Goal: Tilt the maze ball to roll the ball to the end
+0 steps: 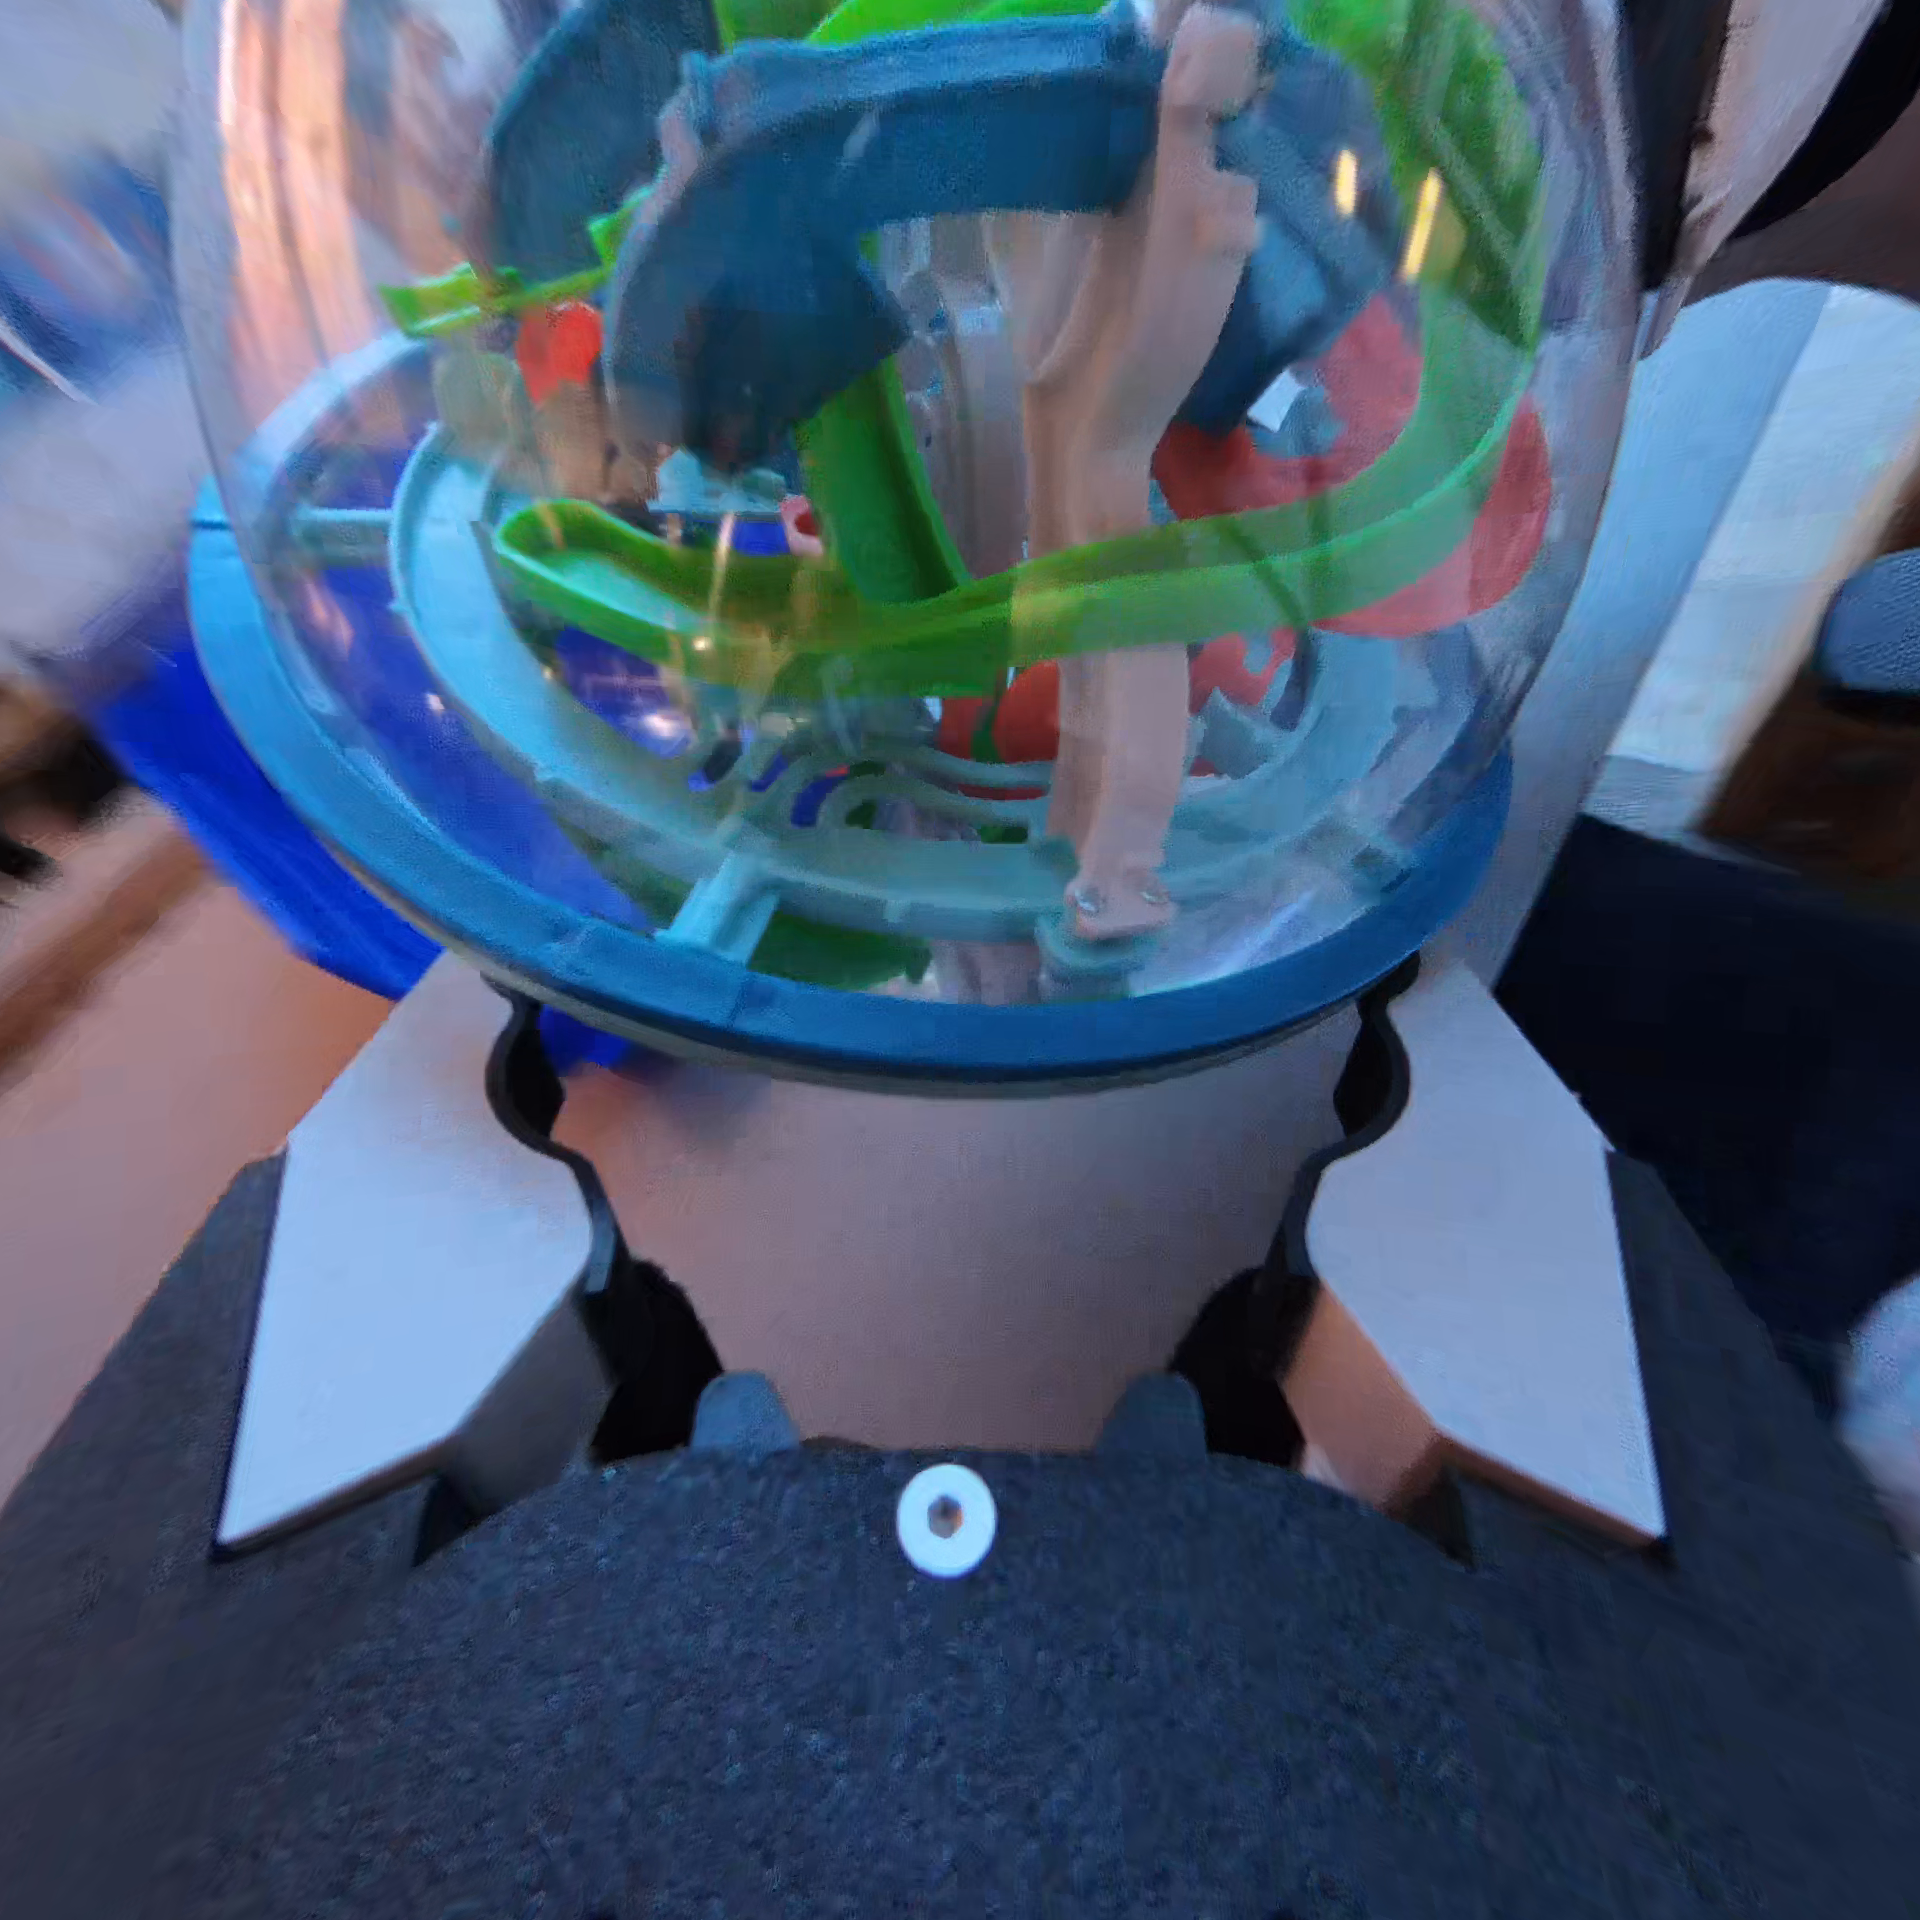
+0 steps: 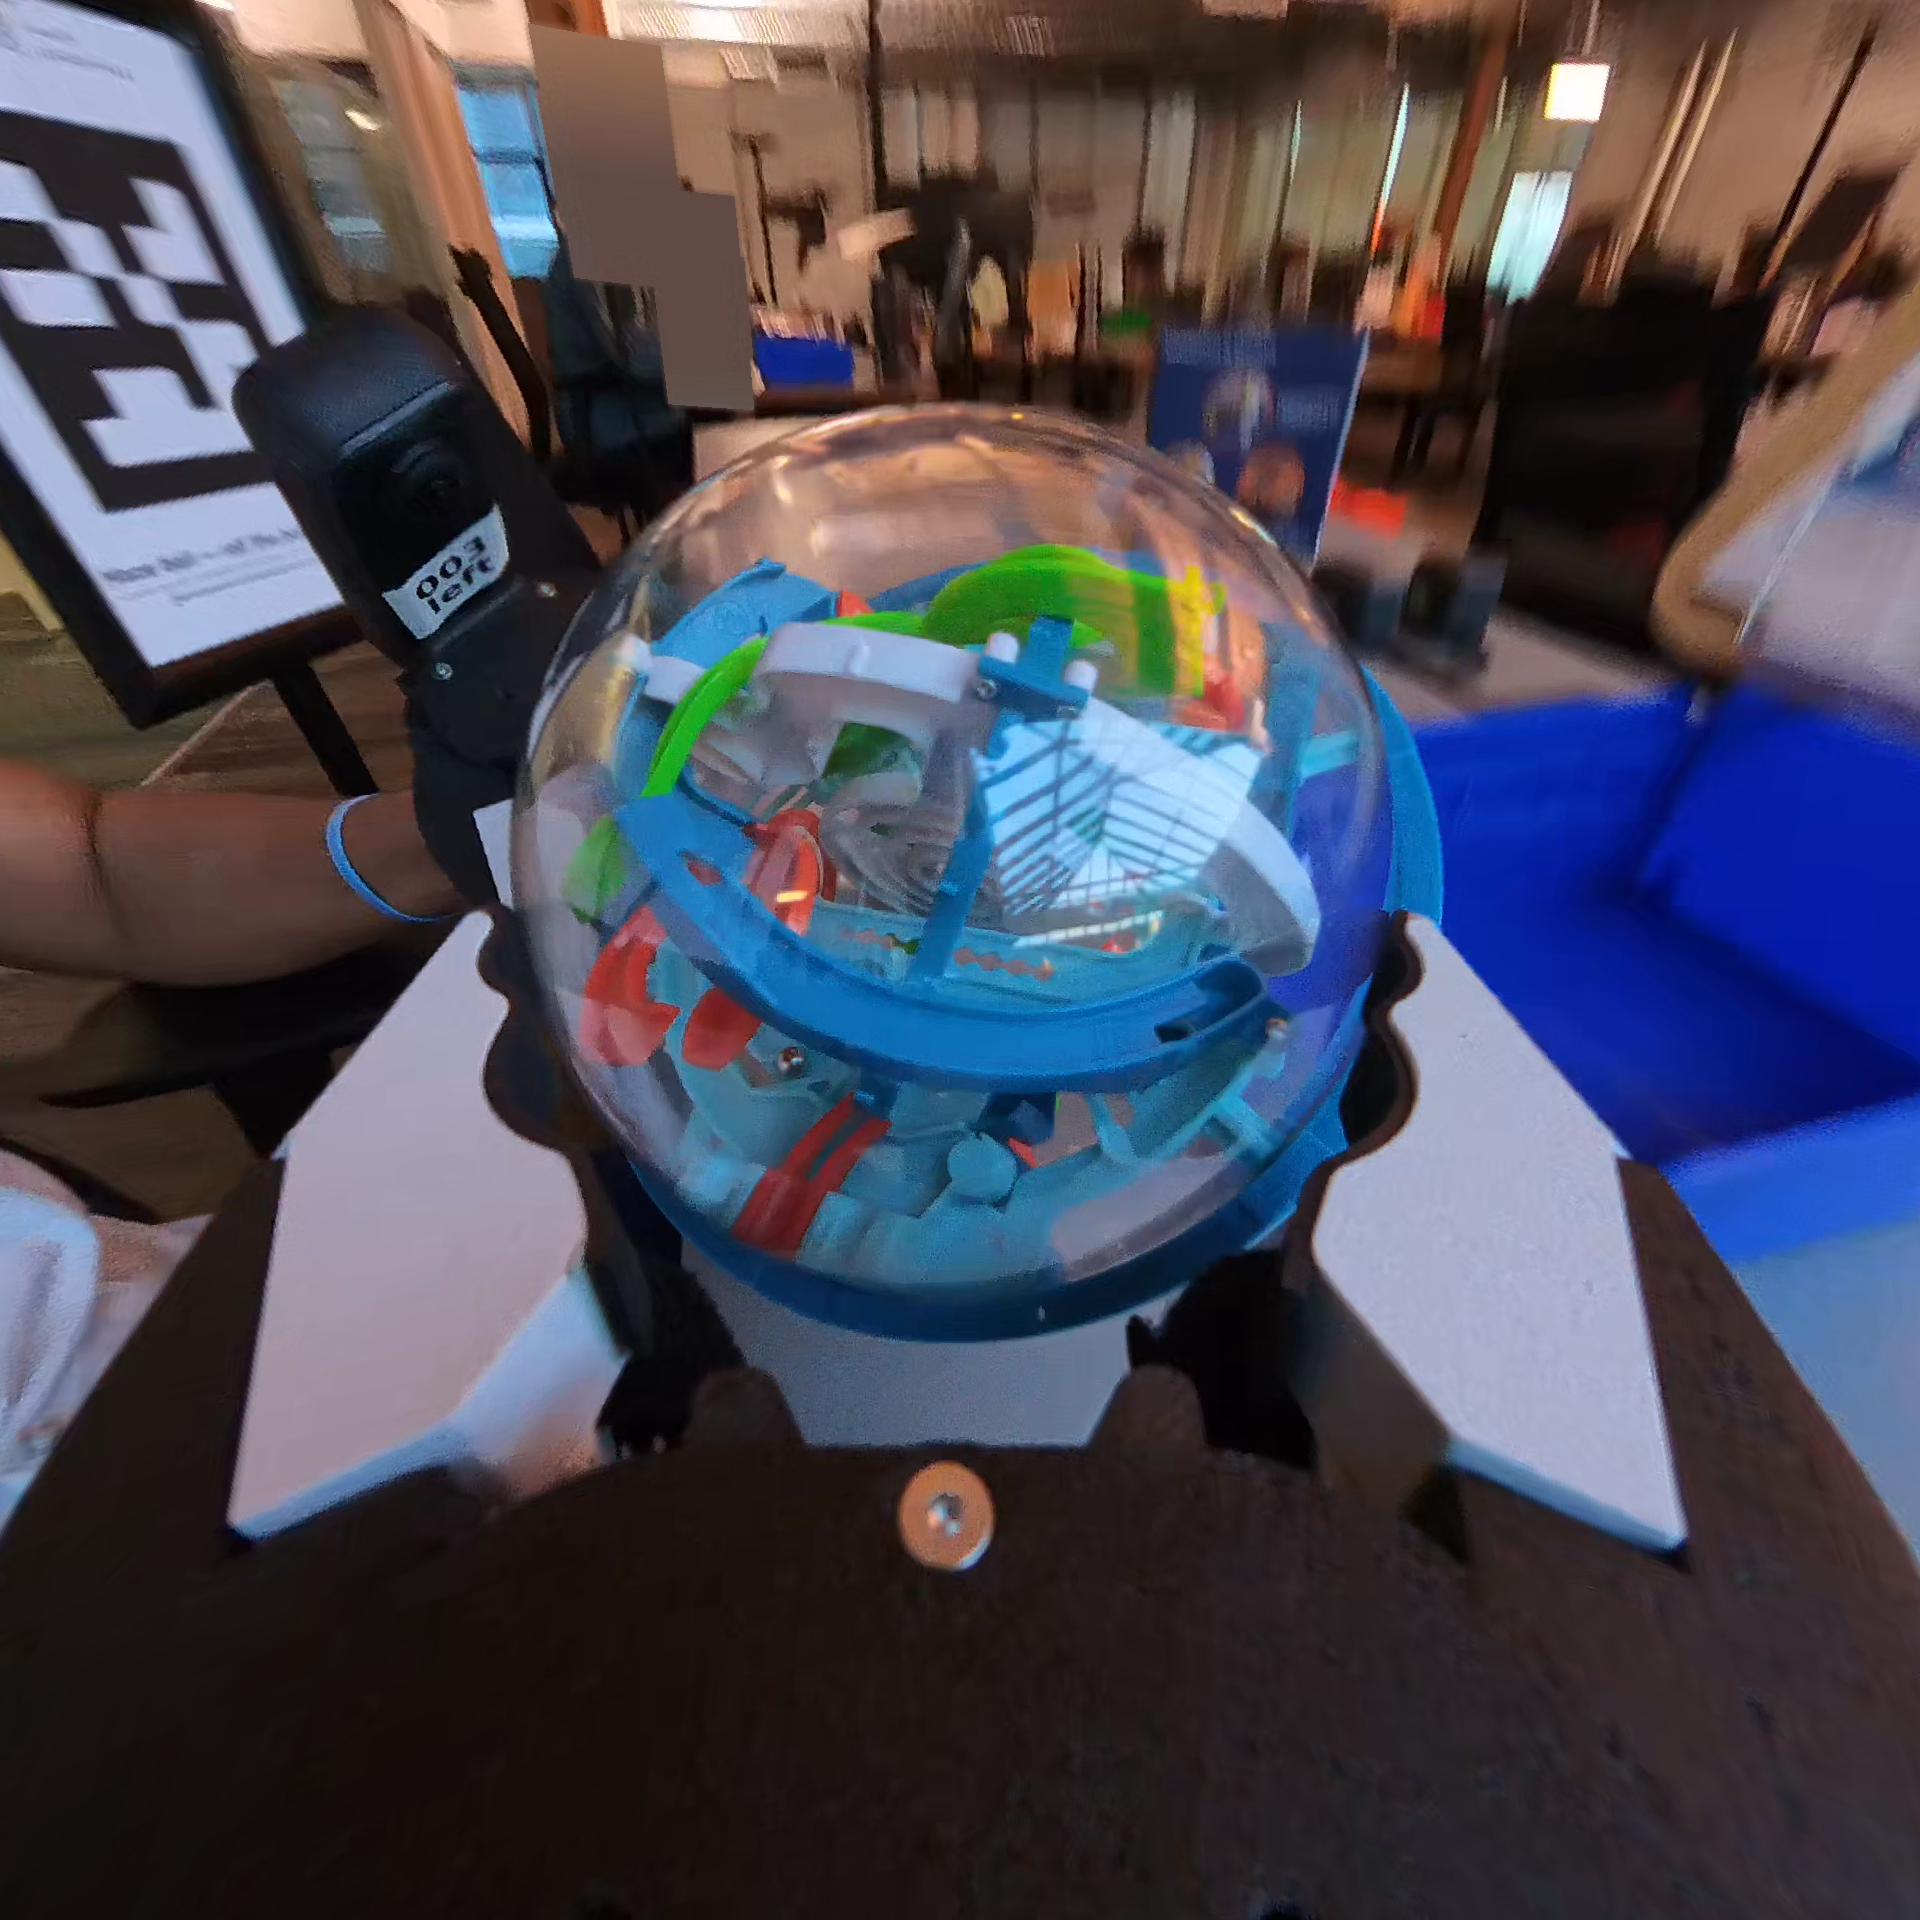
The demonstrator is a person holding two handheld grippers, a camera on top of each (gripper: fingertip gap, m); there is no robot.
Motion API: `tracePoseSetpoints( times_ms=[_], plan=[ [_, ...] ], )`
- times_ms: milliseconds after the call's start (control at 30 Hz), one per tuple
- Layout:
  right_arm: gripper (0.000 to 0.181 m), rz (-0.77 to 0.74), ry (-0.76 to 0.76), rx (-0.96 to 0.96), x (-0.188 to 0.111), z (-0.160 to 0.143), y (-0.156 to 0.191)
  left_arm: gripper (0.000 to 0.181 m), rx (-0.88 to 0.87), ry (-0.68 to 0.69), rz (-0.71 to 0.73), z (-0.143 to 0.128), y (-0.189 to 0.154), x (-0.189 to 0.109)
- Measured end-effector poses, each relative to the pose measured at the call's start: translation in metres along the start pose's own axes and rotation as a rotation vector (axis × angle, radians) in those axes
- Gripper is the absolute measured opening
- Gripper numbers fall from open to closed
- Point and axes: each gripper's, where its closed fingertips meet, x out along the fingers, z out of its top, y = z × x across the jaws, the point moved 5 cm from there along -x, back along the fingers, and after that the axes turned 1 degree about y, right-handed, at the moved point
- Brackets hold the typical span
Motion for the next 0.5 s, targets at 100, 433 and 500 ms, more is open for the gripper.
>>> tracePoseSetpoints(
  times_ms=[100,433,500],
  plan=[
    [0.152,0.022,-0.103,-0.066,-0.009,0.02,0.012,0.148,0.109,-0.078,0.074,0.026,0.003,-0.02],
    [0.152,0.019,-0.161,-0.028,-0.006,0.032,0.008,0.148,0.196,0.019,0.074,0.047,0.02,-0.032],
    [0.152,0.02,-0.173,-0.015,-0.006,0.035,0.007,0.148,0.229,0.054,0.071,0.054,0.024,-0.035]
  ],
)
